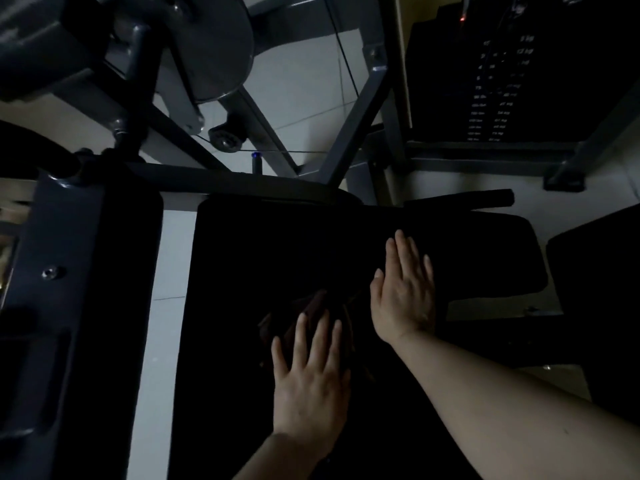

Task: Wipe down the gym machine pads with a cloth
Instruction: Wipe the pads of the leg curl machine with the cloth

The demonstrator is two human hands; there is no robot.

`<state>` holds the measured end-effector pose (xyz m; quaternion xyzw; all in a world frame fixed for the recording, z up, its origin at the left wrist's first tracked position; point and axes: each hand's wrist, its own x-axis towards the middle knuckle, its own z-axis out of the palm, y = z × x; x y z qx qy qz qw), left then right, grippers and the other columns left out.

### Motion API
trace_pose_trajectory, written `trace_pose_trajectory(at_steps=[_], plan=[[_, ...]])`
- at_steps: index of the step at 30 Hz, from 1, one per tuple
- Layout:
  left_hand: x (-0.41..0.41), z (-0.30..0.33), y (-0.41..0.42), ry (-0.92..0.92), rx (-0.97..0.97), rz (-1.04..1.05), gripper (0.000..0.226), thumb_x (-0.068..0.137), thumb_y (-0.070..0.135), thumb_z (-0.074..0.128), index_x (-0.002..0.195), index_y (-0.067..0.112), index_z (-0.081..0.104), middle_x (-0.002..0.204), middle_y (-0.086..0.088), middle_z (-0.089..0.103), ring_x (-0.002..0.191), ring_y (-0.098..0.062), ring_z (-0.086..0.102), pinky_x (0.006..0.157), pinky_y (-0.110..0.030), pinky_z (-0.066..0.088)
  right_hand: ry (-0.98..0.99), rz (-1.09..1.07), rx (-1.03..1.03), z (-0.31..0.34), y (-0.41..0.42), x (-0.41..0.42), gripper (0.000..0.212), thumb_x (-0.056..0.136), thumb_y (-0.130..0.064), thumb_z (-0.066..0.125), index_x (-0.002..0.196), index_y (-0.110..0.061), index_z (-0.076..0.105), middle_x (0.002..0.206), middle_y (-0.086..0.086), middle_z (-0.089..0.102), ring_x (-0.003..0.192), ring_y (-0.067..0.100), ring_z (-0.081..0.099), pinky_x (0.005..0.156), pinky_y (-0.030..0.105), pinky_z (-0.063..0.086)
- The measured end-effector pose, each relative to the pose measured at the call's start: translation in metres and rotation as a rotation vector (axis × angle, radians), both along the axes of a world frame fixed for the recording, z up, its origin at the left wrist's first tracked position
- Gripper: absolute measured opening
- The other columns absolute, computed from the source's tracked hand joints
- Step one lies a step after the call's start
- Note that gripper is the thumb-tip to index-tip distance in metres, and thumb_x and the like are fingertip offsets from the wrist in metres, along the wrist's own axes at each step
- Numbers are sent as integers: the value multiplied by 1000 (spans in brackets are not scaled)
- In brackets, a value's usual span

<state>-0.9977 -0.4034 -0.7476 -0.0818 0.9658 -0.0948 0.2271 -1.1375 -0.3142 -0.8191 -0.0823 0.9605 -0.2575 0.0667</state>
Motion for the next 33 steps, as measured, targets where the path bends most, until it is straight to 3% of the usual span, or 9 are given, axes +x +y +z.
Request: trace_pose_trajectory(at_steps=[2, 5, 7, 11, 15, 18, 22, 28, 33], plan=[[-32, 1, -10, 7, -47, 9, 72, 83, 57, 33, 142, 18, 44, 150, -8, 39, 141, -35, 25, 100, -65, 28, -12, -6, -2, 1, 0, 0, 60, 91, -34, 21, 141, -8, 42, 153, 8, 32, 140, 22, 31, 115, 37, 10], [-97, 0, -28, 2, -82, 45, 82, 86, 69, 22, 152, 25, 6, 161, -5, 4, 146, -33, -8, 109, -65, 10, -5, -14, -4, 1, 0, -1, 59, 89, -32, 25, 139, -7, 46, 151, 9, 35, 138, 23, 36, 113, 38, 14], [-131, -3, -37, 52, -81, 49, 83, 85, 71, 19, 151, 28, -5, 160, 0, -8, 144, -30, -18, 111, -62, 3, -4, -10, 0, 1, 1, -1, 58, 89, -31, 27, 138, -7, 46, 151, 9, 35, 138, 24, 36, 113, 39, 15], [-186, -10, -53, 171, -83, 42, 76, 85, 71, 21, 148, 28, 22, 154, 0, 24, 145, -27, 7, 110, -59, 7, 7, -8, -4, -1, 1, -1, 57, 89, -30, 30, 139, -8, 46, 152, 8, 34, 139, 22, 33, 114, 39, 16], [-212, -11, -60, 229, -74, 40, 64, 85, 67, 20, 123, 27, 54, 128, 0, 52, 127, -26, 37, 110, -58, 14, 19, -23, -26, -2, 0, -2, 56, 92, -33, 28, 138, -9, 47, 152, 7, 35, 139, 21, 32, 114, 38, 13], [-199, -12, -60, 268, -51, 45, 62, 90, 64, 21, 134, 27, 45, 141, -1, 42, 138, -28, 24, 112, -58, 8, 24, -13, -24, -3, 1, -2, 56, 90, -33, 30, 139, -10, 46, 152, 7, 34, 140, 20, 31, 114, 38, 13], [-158, -6, -60, 255, -50, 134, 74, 90, 64, 19, 152, 24, 10, 159, -3, 11, 146, -32, -6, 113, -57, 3, 27, -22, -27, -1, 0, -2, 59, 87, -33, 29, 137, -8, 48, 150, 8, 38, 138, 22, 35, 113, 38, 16], [-46, 4, -49, 165, 0, 340, 80, 88, 65, 27, 151, 17, 16, 157, -8, 18, 143, -37, 9, 102, -65, 32, 2, -24, -11, 0, -1, -1, 63, 88, -36, 23, 139, -8, 46, 152, 7, 34, 139, 22, 33, 114, 39, 16], [-68, 9, -46, 93, -48, 355, 79, 89, 64, 20, 151, 25, -11, 158, -7, -20, 141, -39, -21, 105, -70, 2, -16, -14, 8, 2, 0, 1, 63, 89, -36, 22, 140, -7, 45, 153, 8, 33, 140, 22, 32, 115, 41, 17]])
